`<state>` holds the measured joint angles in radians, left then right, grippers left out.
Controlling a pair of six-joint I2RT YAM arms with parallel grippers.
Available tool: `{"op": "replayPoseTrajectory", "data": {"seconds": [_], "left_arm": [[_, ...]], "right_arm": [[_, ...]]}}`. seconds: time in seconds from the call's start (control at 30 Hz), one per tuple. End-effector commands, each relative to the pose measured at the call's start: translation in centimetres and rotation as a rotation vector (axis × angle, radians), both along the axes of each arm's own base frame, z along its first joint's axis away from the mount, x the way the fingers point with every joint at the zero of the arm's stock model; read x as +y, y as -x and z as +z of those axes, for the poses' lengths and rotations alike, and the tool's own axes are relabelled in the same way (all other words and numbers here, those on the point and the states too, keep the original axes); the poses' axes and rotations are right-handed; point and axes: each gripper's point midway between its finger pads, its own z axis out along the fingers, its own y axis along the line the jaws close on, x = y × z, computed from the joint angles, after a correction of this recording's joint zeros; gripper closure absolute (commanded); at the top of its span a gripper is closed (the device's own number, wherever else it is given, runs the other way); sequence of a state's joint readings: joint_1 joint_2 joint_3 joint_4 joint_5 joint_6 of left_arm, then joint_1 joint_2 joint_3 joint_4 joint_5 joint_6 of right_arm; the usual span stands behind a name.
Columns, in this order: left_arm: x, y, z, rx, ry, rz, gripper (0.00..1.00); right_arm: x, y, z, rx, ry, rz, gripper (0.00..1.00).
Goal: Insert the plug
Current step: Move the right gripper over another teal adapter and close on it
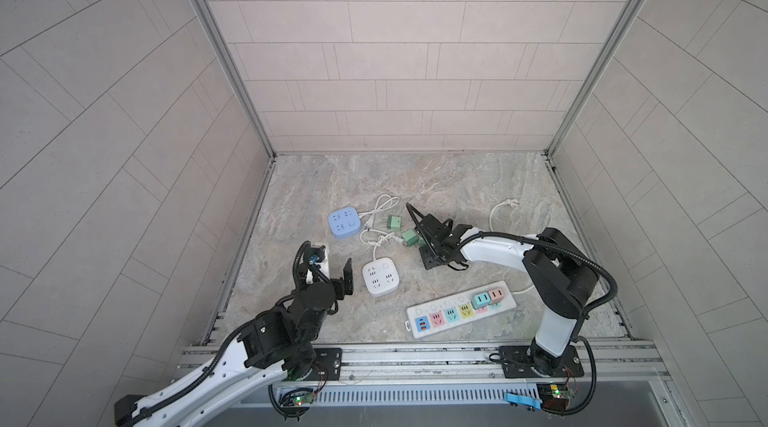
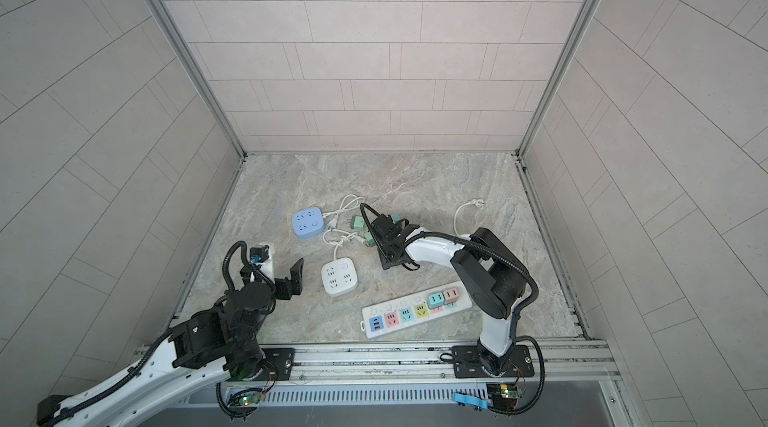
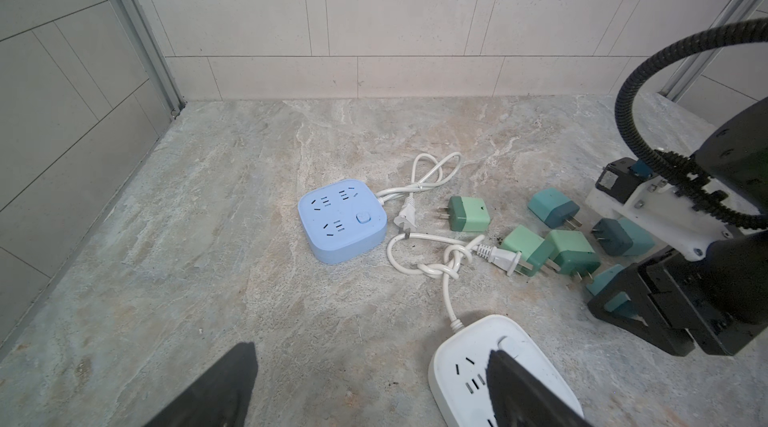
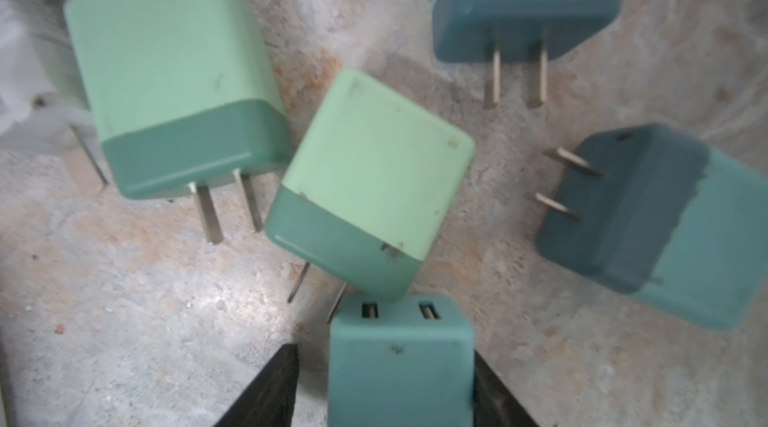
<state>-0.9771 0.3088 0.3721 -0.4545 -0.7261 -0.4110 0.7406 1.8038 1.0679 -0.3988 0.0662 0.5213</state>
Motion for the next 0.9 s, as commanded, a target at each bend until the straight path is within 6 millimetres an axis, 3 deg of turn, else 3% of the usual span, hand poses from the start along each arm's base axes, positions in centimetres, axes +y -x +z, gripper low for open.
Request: {"op": "replayPoseTrajectory", "data": {"seconds": [0.0,0.27,0.4,0.5,0.63,0.87], "left_arm": [[0.4,-0.1,0.8,-0.016,0.02,0.031,0.07],[0.5,-0.1,0.7,-0.014,0.019,0.033,0.07],[0.4,-0.1,0.8,-0.015,0.023,0.029,0.07],[0.4,-0.1,0.9,-0.022,0.03,0.026,0.07],[-0.3,0.1,1.5,-0.025,0.067,-0.023,0.06],[-5.2,0.7,3.5,-0.012,0.198,-0.24,0.05]], "right_arm": [[-0.3,0.4,-0.9,0.026,0.02,-0.006,0.45],[-0.4,0.7,-0.3,0.022,0.005,0.002,0.68],[-0.3,0.9,1.1,-0.009,-0.023,0.007,0.79],[-0.5,1.1,3.2,-0.075,-0.064,0.013,0.81],[-1.1,1.5,7.7,-0.265,-0.051,0.053,0.81],[-3.9,2.3,13.7,-0.531,-0.109,0.015,0.85]]}}
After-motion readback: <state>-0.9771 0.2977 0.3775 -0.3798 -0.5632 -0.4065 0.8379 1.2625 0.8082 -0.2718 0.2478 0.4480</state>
